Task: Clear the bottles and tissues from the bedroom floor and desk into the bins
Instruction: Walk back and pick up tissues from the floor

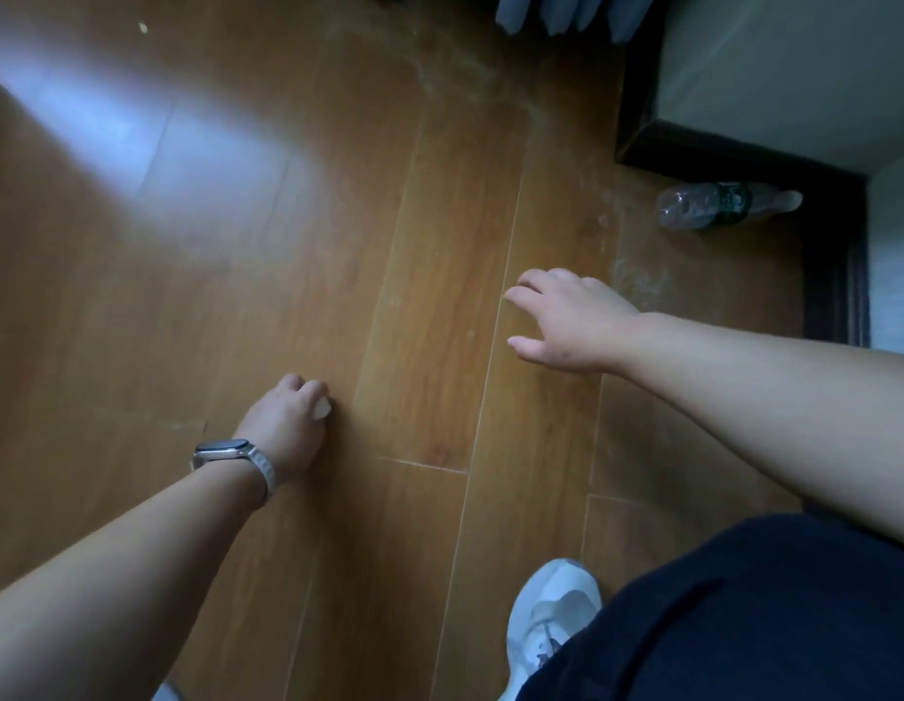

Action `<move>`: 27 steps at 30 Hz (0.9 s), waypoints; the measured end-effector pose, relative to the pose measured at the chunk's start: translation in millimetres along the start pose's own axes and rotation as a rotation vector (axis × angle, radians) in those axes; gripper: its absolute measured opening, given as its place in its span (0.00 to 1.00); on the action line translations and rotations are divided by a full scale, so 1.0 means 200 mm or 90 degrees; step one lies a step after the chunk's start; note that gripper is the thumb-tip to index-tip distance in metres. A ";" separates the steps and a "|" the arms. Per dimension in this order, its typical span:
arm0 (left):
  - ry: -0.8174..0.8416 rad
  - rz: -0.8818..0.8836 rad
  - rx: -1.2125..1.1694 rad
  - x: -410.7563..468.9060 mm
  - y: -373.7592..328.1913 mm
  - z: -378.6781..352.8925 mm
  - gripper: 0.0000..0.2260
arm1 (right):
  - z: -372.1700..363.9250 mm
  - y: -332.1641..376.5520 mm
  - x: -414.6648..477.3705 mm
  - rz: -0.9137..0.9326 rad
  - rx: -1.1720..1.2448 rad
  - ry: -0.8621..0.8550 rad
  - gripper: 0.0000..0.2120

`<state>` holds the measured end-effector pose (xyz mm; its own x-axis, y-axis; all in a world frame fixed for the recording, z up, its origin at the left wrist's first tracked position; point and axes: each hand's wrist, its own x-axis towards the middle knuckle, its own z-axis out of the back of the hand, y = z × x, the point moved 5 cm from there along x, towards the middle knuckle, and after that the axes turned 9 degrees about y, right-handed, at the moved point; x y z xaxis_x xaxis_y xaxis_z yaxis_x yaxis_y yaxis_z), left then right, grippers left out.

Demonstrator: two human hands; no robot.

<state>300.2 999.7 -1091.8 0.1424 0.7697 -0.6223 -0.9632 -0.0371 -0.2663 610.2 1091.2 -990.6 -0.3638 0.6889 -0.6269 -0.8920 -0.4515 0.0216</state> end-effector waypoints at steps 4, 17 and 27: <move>-0.063 -0.105 -0.042 0.08 -0.32 0.09 0.14 | -0.15 -0.13 0.01 -0.025 -0.009 0.029 0.28; -0.115 -0.178 -0.133 0.15 -0.62 0.06 0.14 | -0.40 -0.45 0.23 -0.153 0.078 0.037 0.35; -0.122 -0.125 -0.247 0.17 -0.52 0.06 0.14 | -0.44 -0.52 0.27 -0.168 0.136 -0.012 0.13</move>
<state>402.7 1037.5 -1076.6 0.2343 0.8881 -0.3953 -0.7605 -0.0859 -0.6436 706.4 1124.1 -1095.6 -0.1159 0.7775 -0.6181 -0.9914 -0.1283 0.0245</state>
